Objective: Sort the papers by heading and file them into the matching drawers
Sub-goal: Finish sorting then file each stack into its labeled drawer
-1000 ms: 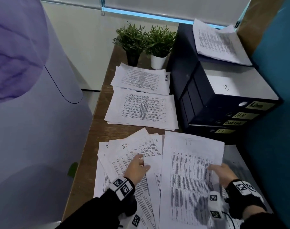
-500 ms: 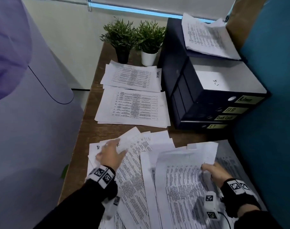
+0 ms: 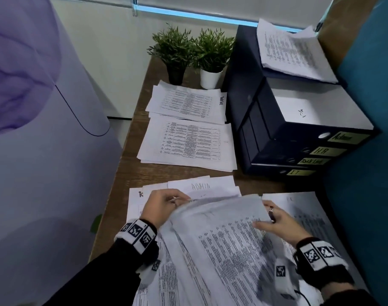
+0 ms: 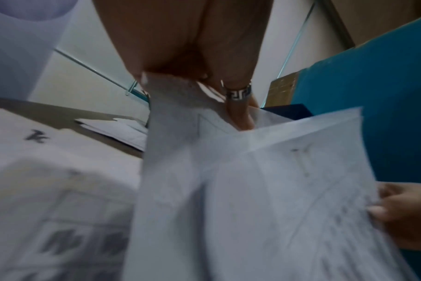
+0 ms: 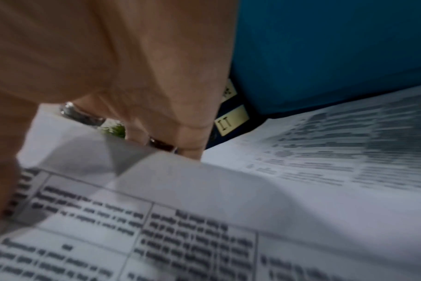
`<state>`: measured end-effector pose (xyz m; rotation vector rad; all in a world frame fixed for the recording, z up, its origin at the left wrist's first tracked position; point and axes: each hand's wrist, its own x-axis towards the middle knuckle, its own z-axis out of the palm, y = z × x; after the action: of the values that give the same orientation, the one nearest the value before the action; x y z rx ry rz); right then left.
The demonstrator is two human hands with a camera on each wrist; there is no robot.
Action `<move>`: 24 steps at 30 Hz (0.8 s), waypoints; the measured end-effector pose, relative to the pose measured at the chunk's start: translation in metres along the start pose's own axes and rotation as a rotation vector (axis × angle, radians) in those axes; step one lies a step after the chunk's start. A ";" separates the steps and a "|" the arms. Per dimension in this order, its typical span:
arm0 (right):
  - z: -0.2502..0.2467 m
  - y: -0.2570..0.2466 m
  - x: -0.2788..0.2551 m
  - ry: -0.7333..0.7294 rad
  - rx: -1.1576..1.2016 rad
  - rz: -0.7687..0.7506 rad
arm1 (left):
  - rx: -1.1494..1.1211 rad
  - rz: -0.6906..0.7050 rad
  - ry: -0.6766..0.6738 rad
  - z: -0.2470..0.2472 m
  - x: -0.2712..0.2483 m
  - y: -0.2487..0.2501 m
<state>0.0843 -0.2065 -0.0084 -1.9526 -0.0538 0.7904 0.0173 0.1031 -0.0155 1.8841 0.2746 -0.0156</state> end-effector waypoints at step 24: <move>-0.002 0.025 0.031 0.230 -0.002 -0.031 | -0.279 -0.291 0.164 0.021 0.012 -0.025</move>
<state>0.1028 -0.2090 -0.0436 -2.0274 0.0533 0.5421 0.0270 0.0935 -0.0476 1.5576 0.6303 -0.0187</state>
